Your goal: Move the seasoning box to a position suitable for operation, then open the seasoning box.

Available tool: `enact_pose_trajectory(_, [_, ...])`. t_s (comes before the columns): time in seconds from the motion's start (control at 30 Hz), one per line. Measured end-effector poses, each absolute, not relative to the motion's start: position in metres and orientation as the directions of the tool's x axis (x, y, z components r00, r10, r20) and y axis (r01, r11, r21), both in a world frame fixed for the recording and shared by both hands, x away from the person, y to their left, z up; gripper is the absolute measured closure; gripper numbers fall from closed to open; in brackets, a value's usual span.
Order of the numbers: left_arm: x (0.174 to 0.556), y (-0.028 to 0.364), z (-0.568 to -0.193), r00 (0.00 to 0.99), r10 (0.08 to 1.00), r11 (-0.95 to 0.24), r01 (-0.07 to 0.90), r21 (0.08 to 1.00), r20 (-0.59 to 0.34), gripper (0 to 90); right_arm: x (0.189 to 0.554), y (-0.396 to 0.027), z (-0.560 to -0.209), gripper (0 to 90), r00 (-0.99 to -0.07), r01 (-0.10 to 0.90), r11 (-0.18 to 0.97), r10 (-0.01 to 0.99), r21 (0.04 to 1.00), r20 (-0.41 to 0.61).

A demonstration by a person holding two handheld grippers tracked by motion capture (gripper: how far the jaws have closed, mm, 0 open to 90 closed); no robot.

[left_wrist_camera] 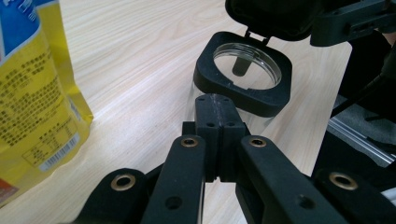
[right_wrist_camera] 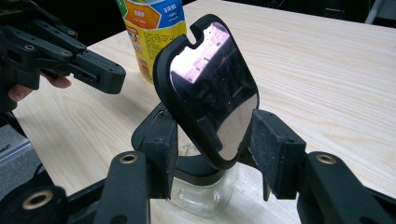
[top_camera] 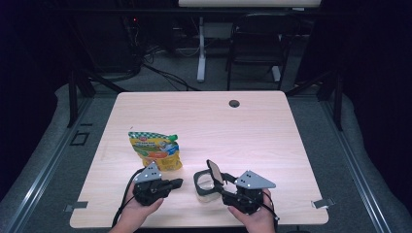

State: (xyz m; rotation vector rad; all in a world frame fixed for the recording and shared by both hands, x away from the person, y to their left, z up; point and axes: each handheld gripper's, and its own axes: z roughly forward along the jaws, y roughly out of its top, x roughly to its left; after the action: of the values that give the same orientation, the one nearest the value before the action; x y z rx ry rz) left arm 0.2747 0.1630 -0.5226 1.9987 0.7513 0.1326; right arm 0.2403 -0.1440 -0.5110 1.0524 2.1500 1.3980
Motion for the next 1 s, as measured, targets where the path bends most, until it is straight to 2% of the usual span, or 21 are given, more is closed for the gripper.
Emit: enact_pose_trajectory(1.0, [0.282,0.176,-0.523,0.787,0.582,-0.333,0.46,0.823,-0.204,90.0,0.244,-0.163,-0.511,53.4,-0.617,0.415,0.165,0.774,0.895,0.143])
